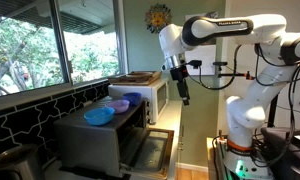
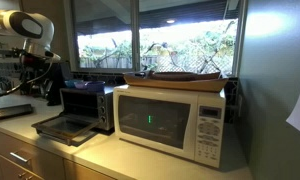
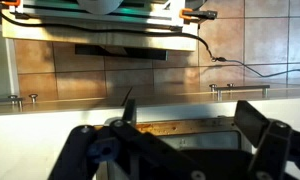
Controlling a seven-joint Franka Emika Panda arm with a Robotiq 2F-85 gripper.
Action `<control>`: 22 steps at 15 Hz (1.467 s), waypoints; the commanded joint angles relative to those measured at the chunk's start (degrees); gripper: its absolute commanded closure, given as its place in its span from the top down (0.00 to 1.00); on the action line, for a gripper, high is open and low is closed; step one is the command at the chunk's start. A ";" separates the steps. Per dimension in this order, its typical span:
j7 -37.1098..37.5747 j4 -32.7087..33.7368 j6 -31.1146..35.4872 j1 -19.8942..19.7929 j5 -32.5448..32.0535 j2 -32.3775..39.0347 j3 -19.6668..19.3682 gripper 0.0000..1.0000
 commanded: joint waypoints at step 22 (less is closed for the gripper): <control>38.56 11.07 35.07 -11.89 -16.97 15.98 0.61 1.00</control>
